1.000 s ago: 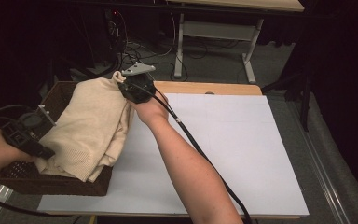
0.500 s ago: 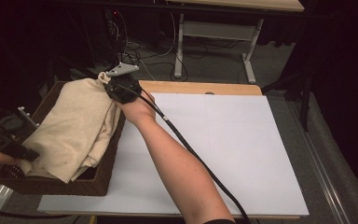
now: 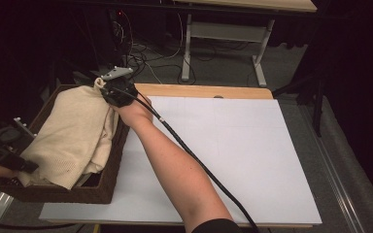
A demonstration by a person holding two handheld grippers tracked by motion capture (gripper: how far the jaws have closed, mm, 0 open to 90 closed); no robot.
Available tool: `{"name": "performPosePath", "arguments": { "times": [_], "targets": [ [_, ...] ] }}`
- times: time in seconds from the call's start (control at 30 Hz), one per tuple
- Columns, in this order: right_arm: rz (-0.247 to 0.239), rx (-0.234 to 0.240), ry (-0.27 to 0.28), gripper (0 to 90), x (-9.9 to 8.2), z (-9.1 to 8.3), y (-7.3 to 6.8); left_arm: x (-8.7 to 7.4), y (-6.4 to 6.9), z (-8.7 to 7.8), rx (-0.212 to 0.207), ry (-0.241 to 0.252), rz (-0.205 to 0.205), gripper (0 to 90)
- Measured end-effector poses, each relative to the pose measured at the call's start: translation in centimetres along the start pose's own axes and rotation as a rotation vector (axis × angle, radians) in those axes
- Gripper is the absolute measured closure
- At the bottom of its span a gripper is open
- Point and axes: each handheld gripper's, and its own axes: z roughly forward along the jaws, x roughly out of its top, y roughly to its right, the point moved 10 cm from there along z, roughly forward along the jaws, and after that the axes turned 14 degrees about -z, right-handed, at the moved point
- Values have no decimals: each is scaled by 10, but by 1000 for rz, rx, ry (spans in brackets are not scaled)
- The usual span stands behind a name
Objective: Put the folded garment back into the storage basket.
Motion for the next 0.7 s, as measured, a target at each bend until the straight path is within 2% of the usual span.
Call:
{"name": "performPosePath", "arguments": {
  "times": [0.17,0.23,0.33,0.37,0.4,0.43,0.47,0.5,0.53,0.57,0.6,0.63,0.7],
  "targets": [
    [0,1,3,743,11,5,3,2,-1,-3,-13,25,-20,663],
    [-1,1,4,744,17,9,5,4,-3,-5,-24,56,-35,663],
    [40,0,-5,741,13,25,13,9,-11,8,-35,99,-103,659],
    [73,12,-32,725,3,35,15,12,-13,14,-38,112,-151,647],
    [99,21,-78,680,-12,44,17,14,-13,19,-55,116,-179,621],
    [94,11,-127,574,-27,50,18,16,-9,25,-82,107,-190,543],
    [93,1,-146,449,-41,52,19,16,-6,29,-78,86,-200,353],
    [118,10,-142,339,-48,51,20,16,-2,32,-64,73,-193,171],
    [143,16,-124,255,-52,48,20,16,1,33,-58,62,-184,109],
    [141,10,-116,204,-56,43,20,16,1,33,-58,62,-184,53],
    [141,10,-116,204,-56,43,20,16,4,34,-47,46,-179,53],
    [125,2,-104,141,-62,33,21,17,5,34,-38,38,-175,0],
    [124,-11,-86,101,-66,21,22,19,9,33,-34,22,-176,0]
  ]
}}
